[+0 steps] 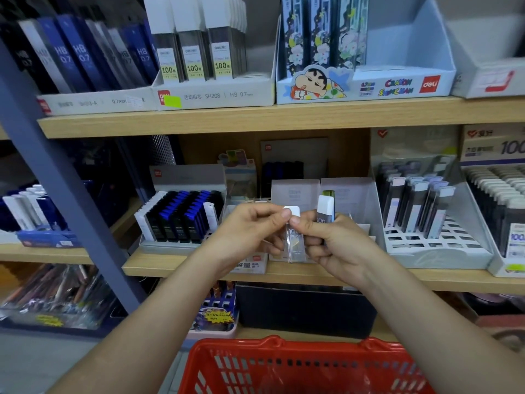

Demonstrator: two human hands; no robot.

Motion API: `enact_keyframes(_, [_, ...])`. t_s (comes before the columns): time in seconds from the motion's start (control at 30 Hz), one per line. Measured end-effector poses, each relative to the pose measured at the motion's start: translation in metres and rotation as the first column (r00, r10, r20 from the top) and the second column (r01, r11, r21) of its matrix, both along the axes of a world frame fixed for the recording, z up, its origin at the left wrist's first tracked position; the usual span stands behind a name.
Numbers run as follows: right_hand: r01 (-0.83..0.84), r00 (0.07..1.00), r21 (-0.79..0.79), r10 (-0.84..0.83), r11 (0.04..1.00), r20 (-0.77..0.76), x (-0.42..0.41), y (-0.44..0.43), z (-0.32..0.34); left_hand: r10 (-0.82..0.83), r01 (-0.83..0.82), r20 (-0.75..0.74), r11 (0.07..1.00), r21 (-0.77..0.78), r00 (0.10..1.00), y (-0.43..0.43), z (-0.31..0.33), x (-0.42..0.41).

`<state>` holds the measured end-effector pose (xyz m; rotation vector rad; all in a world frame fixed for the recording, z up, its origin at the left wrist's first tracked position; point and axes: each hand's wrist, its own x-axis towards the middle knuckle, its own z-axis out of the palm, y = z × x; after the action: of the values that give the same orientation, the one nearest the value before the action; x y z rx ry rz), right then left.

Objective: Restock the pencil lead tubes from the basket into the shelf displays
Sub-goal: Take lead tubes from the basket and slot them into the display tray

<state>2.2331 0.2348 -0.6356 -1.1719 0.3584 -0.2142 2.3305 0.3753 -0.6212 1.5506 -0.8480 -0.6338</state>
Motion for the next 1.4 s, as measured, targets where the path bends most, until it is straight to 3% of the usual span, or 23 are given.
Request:
enact_keyframes(0.07, [-0.042,0.999,-0.009,0.042,0.999,-0.007,-0.001,0.0,0.0,0.023,-0.024,-0.043,1.0,-0.02,0.999,0.002,-0.001,0.001])
enact_keyframes(0.17, [-0.085,0.996,0.012,0.085,0.996,-0.023,-0.003,-0.001,-0.001,0.055,-0.055,0.007,0.998,-0.007,0.998,0.007,-0.002,0.002])
enact_keyframes(0.3, [-0.1,0.995,0.187,0.103,0.977,-0.01,-0.002,0.0,0.0,0.114,-0.113,0.063,0.993,-0.016,0.992,0.01,-0.001,0.001])
enact_keyframes(0.43, [0.031,0.999,0.352,-0.033,0.935,-0.002,-0.004,-0.006,0.004,0.423,-0.41,0.067,0.9,-0.146,0.904,0.021,0.007,0.021])
enact_keyframes(0.53, [0.114,0.993,0.299,-0.113,0.947,-0.019,-0.007,-0.011,0.007,0.571,-0.535,0.194,0.819,-0.209,0.798,0.029,0.007,0.037])
enact_keyframes(0.7, [0.115,0.993,0.139,-0.117,0.984,0.003,-0.008,-0.006,0.009,0.552,-0.536,0.387,0.829,-0.159,0.739,0.02,-0.01,0.038])
enact_keyframes(1.23, [0.147,0.988,-0.077,-0.151,0.986,-0.044,-0.005,-0.004,0.002,0.444,-0.486,0.566,0.87,-0.087,0.694,-0.005,-0.013,0.052])
enact_keyframes(1.4, [0.122,0.991,-0.083,-0.125,0.989,-0.039,-0.004,-0.006,0.0,0.445,-0.476,0.549,0.874,-0.096,0.707,-0.007,-0.014,0.054])
